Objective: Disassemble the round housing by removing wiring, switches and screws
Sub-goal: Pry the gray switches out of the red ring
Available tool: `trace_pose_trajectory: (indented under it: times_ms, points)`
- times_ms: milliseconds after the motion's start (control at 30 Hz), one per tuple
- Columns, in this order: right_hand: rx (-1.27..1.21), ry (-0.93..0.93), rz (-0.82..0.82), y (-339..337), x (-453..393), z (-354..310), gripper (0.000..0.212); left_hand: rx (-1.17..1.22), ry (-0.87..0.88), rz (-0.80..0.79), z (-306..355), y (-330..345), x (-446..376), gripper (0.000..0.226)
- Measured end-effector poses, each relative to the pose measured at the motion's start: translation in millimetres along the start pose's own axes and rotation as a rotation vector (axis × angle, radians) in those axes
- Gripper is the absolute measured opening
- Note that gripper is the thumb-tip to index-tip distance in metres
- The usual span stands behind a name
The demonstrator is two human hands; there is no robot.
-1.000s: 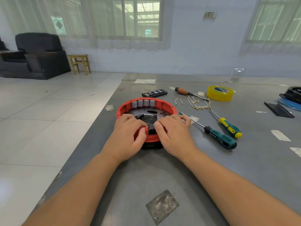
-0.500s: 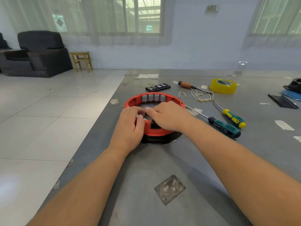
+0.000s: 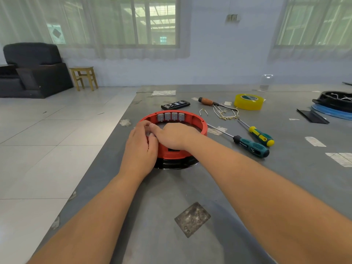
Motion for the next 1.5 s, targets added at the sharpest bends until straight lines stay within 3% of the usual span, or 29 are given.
trace_pose_trajectory:
  times_ms: [267,433,667,867,1000,1200,1400,1500]
  points:
    - [-0.047,-0.026,-0.037,4,0,-5,0.071,-0.015,0.015,0.004,0,0,1,0.044]
    - [-0.096,-0.016,-0.07,3,1,-2,0.072,-0.013,-0.001,0.03,-2,-1,-1,0.03]
    - [-0.059,-0.037,-0.174,6,3,-7,0.066,-0.052,-0.017,0.038,-6,-2,-1,0.032]
    - [0.017,-0.053,-0.087,8,-1,-5,0.071,-0.062,0.001,0.036,-6,-1,-1,0.034]
    - [0.057,-0.027,-0.029,7,-3,-2,0.053,-0.058,0.007,0.036,-6,-1,0,0.033]
    - [0.021,-0.053,0.018,2,2,-3,0.051,-0.067,-0.007,0.024,-5,-1,-1,0.033]
    - [0.041,-0.046,0.038,0,6,-3,0.056,-0.046,0.007,0.013,-3,-1,0,0.046]
    - [-0.007,-0.071,0.14,-11,14,-2,0.064,-0.041,0.019,0.005,-3,0,-1,0.041]
Point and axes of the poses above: each hand's wrist, its own x-axis away from the middle knuckle, its own y-axis out of the palm, z = x × y, the point moved 6 cm from there along -x, towards the middle knuckle, and after that the axes turned 9 degrees about x, right-handed, at the moved point
